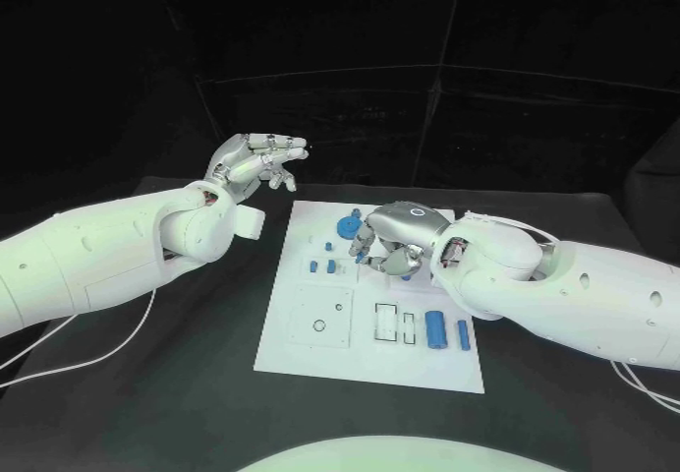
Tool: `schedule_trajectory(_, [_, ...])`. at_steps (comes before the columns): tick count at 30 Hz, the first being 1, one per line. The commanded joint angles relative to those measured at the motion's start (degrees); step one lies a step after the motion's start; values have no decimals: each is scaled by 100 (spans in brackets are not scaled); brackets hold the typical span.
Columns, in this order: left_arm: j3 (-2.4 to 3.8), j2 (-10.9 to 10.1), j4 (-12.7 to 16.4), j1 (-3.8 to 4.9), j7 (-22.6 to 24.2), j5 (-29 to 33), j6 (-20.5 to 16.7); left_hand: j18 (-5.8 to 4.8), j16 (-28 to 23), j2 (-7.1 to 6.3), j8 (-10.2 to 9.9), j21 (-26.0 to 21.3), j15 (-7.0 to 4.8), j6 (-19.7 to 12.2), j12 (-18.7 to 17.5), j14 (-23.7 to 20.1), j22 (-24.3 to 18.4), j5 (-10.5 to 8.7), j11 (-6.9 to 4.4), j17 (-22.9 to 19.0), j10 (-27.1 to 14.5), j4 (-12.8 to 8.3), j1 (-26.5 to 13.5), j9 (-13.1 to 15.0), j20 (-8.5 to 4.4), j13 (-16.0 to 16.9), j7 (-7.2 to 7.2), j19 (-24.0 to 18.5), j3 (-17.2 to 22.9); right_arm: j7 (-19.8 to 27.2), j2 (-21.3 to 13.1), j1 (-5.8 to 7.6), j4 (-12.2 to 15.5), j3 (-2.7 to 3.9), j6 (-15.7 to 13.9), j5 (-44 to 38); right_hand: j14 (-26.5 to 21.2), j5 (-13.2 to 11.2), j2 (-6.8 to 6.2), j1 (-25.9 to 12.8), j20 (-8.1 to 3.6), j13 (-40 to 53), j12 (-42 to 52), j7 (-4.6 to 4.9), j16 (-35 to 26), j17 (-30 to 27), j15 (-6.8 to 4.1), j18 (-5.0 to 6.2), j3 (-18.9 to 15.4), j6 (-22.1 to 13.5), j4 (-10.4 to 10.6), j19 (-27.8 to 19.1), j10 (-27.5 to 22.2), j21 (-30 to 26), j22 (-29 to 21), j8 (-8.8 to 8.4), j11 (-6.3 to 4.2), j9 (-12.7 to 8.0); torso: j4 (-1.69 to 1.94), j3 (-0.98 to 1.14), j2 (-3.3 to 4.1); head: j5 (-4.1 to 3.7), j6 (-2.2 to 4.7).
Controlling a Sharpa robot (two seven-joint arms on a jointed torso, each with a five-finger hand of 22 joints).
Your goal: Assemble the parts on the task board
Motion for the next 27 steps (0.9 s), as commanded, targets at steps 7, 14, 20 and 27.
schedule_trajectory(7, [6, 64, 1, 14, 20, 33, 82, 75, -27, -20, 3, -38, -4, -36, 39, -54, -9, 29, -1, -13, -41, -28, 21, -6, 3, -4, 1, -29, -7, 179, 305, -129, -145, -207, 214, -201, 126, 6, 3, -90, 9, -9, -31, 12, 3, -14, -37, -111, 47, 39, 1, 14, 45, 20, -19, -19, 0, 4, -14, 1, 6, 197, -145])
schedule_trajectory(14, [7, 79, 14, 19, 12, 33, 98, 74, -26, -26, 8, -49, 3, -44, 53, -58, -16, 19, 4, -19, -51, -15, -4, -5, 10, -2, 5, -29, -28, 200, 400, -219, -206, -253, 296, -258, 122, 11, 3, -114, 10, -10, -38, 15, 1, -24, -34, -109, 51, 35, 3, 7, 41, 19, -24, -22, 4, 3, -16, 1, 2, 177, -222])
schedule_trajectory(20, [7, 90, 21, 21, 12, 33, 102, 75, -29, -31, 9, -52, 4, -49, 56, -62, -19, 18, 4, -29, -57, -20, 1, -5, 11, -2, 5, -30, -31, 233, 466, -280, -279, -266, 312, -306, 119, 12, 1, -140, 12, -10, -44, 17, 0, -33, -32, -107, 51, 32, 5, -1, 38, 16, -33, -24, 6, 2, -6, 9, 3, 174, -243])
schedule_trajectory(27, [7, 96, 18, 22, 13, 33, 100, 75, -31, -34, 10, -55, 5, -54, 58, -65, -21, 17, 6, -33, -65, -22, 1, -5, 12, -2, 6, -30, -35, 259, 502, -301, -305, -269, 352, -314, 117, 12, -2, -154, 13, -10, -47, 18, 1, -35, -31, -106, 50, 30, 7, -4, 36, 15, -37, -25, 7, 2, -10, 10, 8, 197, -263])
